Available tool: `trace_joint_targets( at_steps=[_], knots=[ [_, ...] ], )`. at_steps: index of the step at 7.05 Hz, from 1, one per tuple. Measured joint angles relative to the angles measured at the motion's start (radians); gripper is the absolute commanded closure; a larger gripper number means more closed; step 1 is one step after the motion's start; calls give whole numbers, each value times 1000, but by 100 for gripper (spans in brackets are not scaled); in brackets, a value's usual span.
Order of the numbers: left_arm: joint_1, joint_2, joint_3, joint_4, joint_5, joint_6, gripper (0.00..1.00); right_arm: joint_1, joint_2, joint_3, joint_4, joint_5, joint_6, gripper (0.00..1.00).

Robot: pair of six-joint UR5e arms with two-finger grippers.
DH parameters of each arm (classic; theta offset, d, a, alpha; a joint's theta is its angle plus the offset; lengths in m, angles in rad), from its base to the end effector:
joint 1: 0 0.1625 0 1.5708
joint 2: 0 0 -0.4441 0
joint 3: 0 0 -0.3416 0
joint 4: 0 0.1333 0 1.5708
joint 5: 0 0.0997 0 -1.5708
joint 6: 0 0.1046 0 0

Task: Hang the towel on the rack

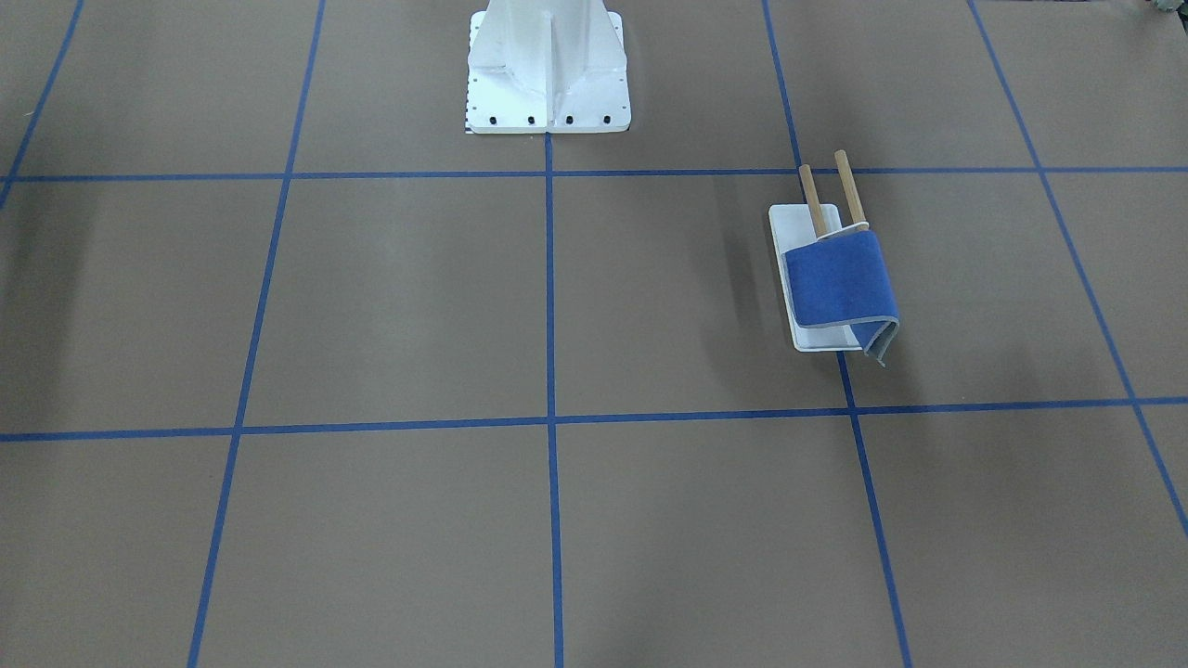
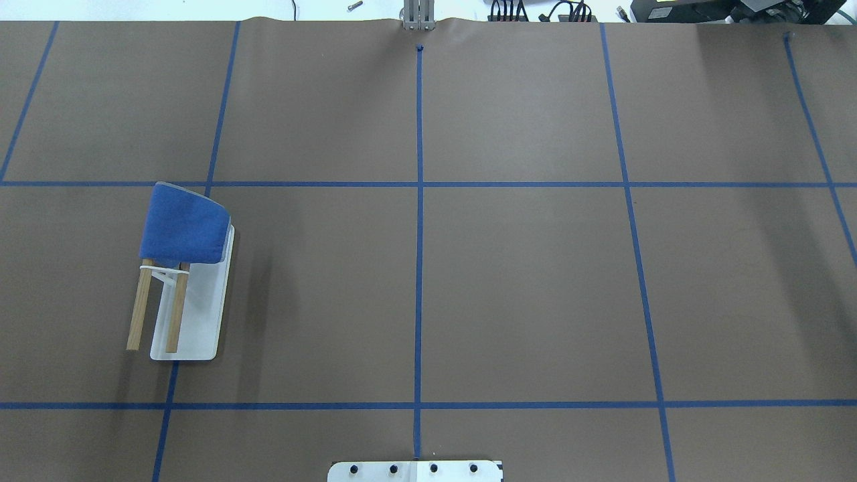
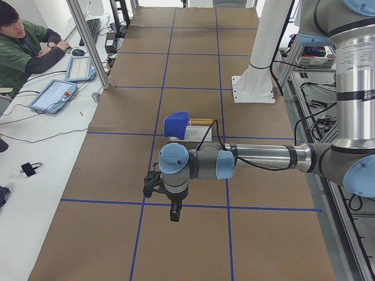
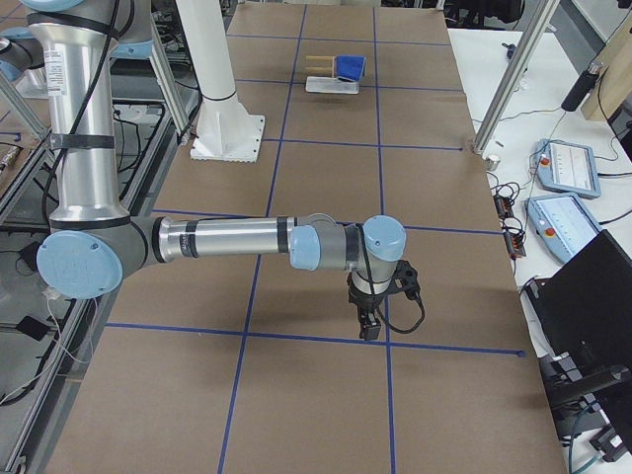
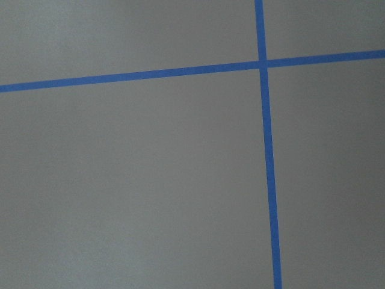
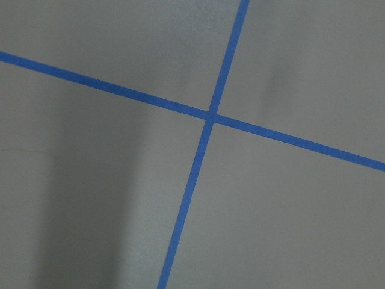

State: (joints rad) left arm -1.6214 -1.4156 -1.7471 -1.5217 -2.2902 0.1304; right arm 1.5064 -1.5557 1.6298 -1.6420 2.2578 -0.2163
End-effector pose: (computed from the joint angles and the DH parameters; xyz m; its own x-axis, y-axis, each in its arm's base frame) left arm -0.0830 -0.3666 0.6755 0.7505 0.0738 -0.6567 -0.0474 0.9972 0.0579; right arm 0.0380 -0.4507 0.6618 0.7396 -0.2646 0.6188 0.2284 0.9636 0.1389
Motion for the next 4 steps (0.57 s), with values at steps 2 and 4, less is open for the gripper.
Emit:
trace_joint_targets(
  at_steps=[2,4],
  knots=[
    [0,4,-4,0,0,0,1,0,-1,1,1,0,0,0],
    [0,8,-5,0,0,-1,1,0,-1,1,5,0,0,0]
  ],
)
